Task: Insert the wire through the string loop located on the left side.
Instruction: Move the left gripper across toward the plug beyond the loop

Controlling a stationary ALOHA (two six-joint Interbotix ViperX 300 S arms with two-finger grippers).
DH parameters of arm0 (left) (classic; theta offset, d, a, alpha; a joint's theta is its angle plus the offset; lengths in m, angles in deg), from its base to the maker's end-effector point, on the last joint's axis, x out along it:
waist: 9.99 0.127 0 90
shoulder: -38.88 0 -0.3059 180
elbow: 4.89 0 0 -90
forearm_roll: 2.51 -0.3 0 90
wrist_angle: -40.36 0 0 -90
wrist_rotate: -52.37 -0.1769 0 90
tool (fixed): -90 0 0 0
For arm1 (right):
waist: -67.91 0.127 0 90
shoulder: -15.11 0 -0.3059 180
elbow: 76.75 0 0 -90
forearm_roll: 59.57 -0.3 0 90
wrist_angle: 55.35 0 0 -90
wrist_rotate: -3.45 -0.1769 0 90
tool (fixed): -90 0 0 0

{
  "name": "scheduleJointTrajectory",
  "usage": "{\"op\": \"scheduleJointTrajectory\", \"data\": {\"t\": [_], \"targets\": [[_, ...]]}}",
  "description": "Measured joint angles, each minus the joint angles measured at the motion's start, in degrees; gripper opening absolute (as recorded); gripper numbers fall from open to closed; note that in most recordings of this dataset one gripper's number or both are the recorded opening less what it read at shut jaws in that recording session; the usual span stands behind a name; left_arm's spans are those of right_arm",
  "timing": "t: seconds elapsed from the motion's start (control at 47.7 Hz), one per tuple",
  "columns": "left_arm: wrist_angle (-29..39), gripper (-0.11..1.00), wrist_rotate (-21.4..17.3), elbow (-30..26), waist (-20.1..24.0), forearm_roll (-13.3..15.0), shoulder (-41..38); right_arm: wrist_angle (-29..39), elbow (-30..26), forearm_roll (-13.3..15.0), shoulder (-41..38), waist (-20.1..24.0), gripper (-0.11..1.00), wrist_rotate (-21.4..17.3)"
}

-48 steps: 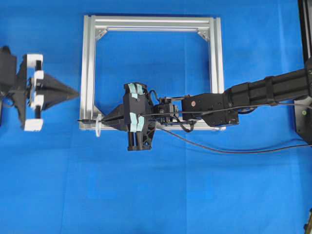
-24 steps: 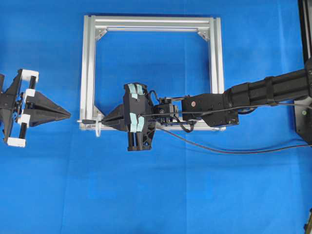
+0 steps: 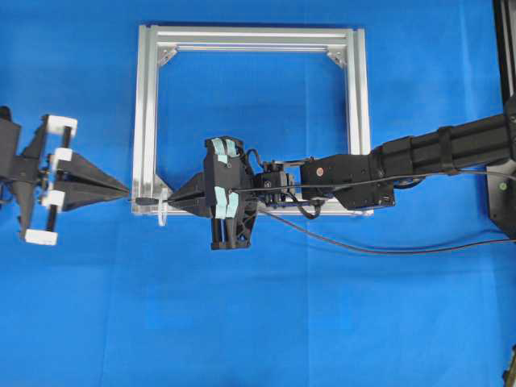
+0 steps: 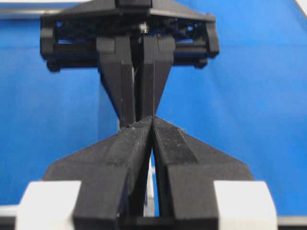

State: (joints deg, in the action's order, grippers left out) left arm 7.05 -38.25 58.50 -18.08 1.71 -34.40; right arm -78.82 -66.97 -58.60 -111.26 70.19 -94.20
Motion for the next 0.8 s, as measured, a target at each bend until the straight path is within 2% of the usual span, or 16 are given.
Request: {"op": "scheduleJointTrajectory", "data": {"t": [0.272,0.587,0.67,0.796], "targets": [[1.23,0.00,-0.26,-5.89,1.23,0.00,-8.44,0.00,0.09,0.00,0.09,0.00,-0.04,0.00],[2.29,0.02,-0.26,-6.24,2.20,0.00,-8.26,0.00,0.09,0.00,0.09,0.09,-0.04,0.00],[2.55,0.19,0.09,-6.24,2.29,0.00,-8.26,0.00,0.09,0.09,0.09,0.09,-0.04,0.00],[2.64,0.57,0.53,-6.24,2.11,0.00,-8.17,0.00,0.09,0.09,0.09,0.09,-0.04,0.00]]}}
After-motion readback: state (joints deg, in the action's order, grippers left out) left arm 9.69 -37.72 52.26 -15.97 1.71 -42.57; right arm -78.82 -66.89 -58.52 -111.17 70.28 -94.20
